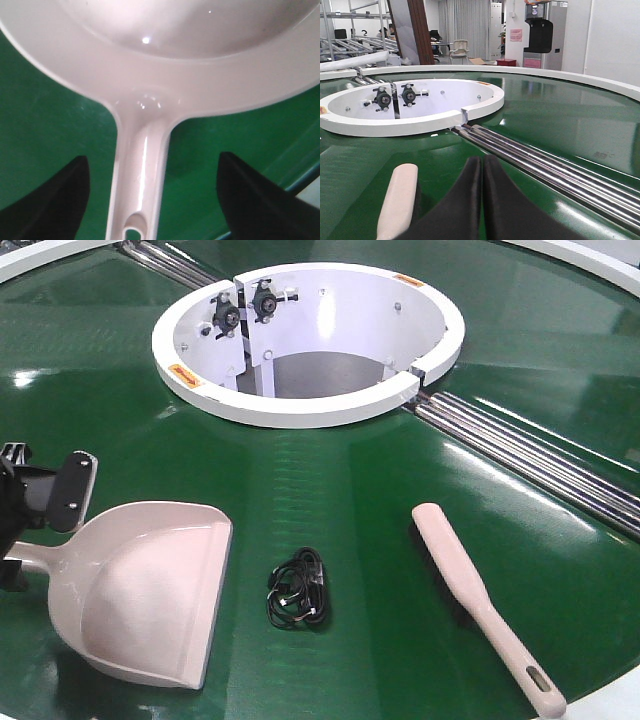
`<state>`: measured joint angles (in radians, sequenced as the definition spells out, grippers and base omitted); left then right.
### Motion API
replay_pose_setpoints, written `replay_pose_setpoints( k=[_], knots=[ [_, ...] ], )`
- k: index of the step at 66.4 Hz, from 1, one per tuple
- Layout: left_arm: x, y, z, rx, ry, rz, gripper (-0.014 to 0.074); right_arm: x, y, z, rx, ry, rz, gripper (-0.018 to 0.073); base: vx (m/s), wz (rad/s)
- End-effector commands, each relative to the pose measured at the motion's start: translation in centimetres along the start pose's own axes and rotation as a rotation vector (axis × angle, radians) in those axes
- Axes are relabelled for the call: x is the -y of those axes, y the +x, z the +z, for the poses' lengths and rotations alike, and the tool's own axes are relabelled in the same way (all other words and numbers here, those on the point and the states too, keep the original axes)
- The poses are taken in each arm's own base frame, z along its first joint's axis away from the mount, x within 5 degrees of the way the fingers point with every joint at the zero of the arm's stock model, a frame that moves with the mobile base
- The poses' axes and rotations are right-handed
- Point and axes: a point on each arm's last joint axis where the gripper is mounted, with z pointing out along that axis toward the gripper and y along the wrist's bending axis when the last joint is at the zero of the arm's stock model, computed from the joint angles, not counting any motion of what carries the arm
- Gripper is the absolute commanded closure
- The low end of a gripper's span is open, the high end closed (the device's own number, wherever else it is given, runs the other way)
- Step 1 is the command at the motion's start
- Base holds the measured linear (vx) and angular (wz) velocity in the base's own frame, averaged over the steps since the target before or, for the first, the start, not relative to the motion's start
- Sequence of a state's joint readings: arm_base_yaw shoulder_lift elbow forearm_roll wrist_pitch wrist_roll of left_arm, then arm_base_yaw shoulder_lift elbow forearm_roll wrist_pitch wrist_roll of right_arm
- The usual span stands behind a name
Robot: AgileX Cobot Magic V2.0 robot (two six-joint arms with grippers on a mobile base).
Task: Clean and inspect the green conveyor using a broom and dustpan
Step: 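Reach the left gripper to the pink dustpan handle and grasp it, then tilt the dustpan lip down onto the belt facing the black cable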
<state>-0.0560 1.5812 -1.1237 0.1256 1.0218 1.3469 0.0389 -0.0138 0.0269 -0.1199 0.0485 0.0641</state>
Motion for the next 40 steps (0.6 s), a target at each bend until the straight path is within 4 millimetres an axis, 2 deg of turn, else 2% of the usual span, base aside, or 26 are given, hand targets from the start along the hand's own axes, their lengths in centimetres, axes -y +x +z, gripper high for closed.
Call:
replay_pose_setpoints(
  k=[1,14,40],
  knots=[
    [-0.8,0.7,-1.5,0.008,-0.091,-0.017,0.0100,-0.1,-0.4,-0.1,0.078,-0.005,-0.009,0.0569,0.00,0.00],
    [-1.1,0.7,-0.9,0.030,-0.086,0.014,0.0100,-0.1,-0.4,-0.1,0.078,-0.005,-0.009,0.0569,0.00,0.00],
    [-1.8,0.3,1.6,0.029,-0.036,0.056,0.0100,-0.1,-0.4,-0.1,0.078,-0.005,-0.009,0.0569,0.00,0.00]
  ],
)
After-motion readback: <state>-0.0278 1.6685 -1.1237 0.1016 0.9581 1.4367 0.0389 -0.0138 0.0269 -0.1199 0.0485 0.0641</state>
